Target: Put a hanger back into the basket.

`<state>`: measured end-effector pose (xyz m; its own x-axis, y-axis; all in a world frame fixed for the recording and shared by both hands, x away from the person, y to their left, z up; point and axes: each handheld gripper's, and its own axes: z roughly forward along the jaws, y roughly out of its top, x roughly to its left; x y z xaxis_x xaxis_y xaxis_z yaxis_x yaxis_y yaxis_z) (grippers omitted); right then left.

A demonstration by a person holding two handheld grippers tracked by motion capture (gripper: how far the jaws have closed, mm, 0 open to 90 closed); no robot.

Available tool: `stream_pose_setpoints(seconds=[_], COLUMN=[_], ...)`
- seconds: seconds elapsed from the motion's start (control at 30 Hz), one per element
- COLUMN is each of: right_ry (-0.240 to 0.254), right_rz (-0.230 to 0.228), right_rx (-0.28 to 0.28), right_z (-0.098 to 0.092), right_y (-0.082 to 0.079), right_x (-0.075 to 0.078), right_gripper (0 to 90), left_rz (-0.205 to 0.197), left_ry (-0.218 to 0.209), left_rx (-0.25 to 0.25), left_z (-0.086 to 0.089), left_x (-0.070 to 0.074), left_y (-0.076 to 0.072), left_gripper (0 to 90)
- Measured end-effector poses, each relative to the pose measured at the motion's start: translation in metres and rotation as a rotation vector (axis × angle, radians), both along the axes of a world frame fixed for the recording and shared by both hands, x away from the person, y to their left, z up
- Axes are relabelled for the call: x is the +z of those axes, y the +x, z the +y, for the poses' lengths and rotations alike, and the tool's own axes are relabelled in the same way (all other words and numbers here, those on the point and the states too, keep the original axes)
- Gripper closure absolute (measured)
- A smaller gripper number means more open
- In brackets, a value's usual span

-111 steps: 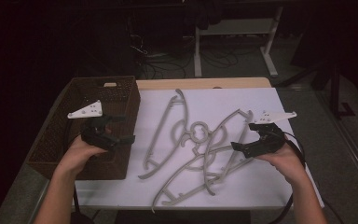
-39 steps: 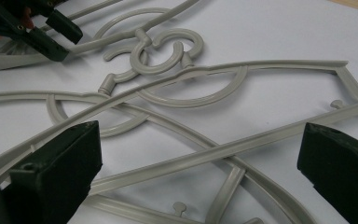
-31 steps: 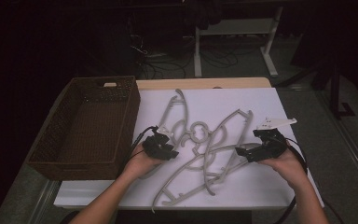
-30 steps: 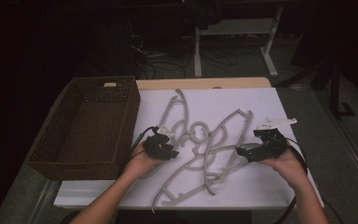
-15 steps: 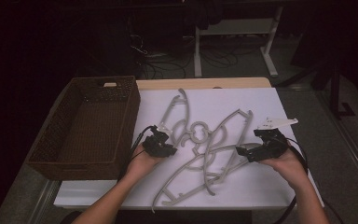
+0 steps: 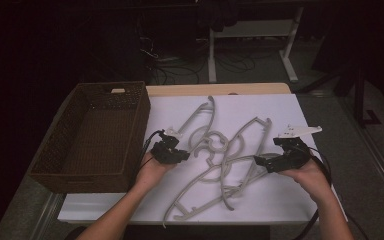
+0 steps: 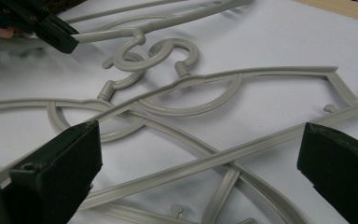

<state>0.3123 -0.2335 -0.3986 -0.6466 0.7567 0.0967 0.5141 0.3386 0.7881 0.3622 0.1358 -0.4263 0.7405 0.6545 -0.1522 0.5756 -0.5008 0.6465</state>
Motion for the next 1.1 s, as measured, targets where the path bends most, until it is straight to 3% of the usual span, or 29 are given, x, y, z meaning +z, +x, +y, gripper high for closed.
stream_pose_setpoints(seconds=[0.17, 0.37, 0.57, 0.67, 0.73, 0.87, 0.9, 1.03, 1.07, 1.1], right_ry=[0.007, 0.011, 0.012, 0.014, 0.014, 0.013, 0.012, 0.010, 0.009, 0.010], right_rz=[-0.004, -0.003, -0.005, -0.007, -0.007, -0.005, -0.005, -0.005, -0.005, -0.003], right_rx=[-0.003, -0.002, -0.001, -0.001, -0.002, -0.003, -0.003, -0.002, 0.000, 0.000], right_z=[-0.001, -0.003, -0.003, -0.004, -0.004, -0.004, -0.004, -0.003, -0.002, -0.002], right_y=[0.000, 0.002, 0.003, 0.003, 0.003, 0.003, 0.003, 0.003, 0.003, 0.003], right_x=[0.001, 0.001, 0.001, 0.002, 0.002, 0.002, 0.001, 0.002, 0.001, 0.001], right_gripper=[0.0, 0.0, 0.0, 0.0, 0.0, 0.0, 0.0, 0.0, 0.0, 0.0], left_rz=[0.005, 0.000, 0.009, 0.011, 0.009, -0.023, -0.040, -0.069, -0.087, -0.087], left_ry=[-0.009, -0.004, 0.019, 0.010, 0.009, -0.018, -0.018, 0.006, 0.034, 0.034], left_rx=[-0.008, -0.046, -0.071, -0.075, -0.077, -0.087, -0.097, -0.110, -0.102, -0.102], left_z=[-0.015, -0.047, -0.070, -0.072, -0.072, -0.064, -0.061, -0.058, -0.056, -0.056], left_x=[0.003, 0.003, -0.009, -0.015, -0.014, -0.003, 0.005, 0.015, 0.020, 0.020], left_y=[0.000, -0.004, -0.008, -0.009, -0.008, -0.003, 0.004, 0.016, 0.027, 0.027], left_gripper=[82.2, 82.1, 81.5, 79.5, 67.2, 57.9, 56.3, 54.7, 55.6, 59.2])
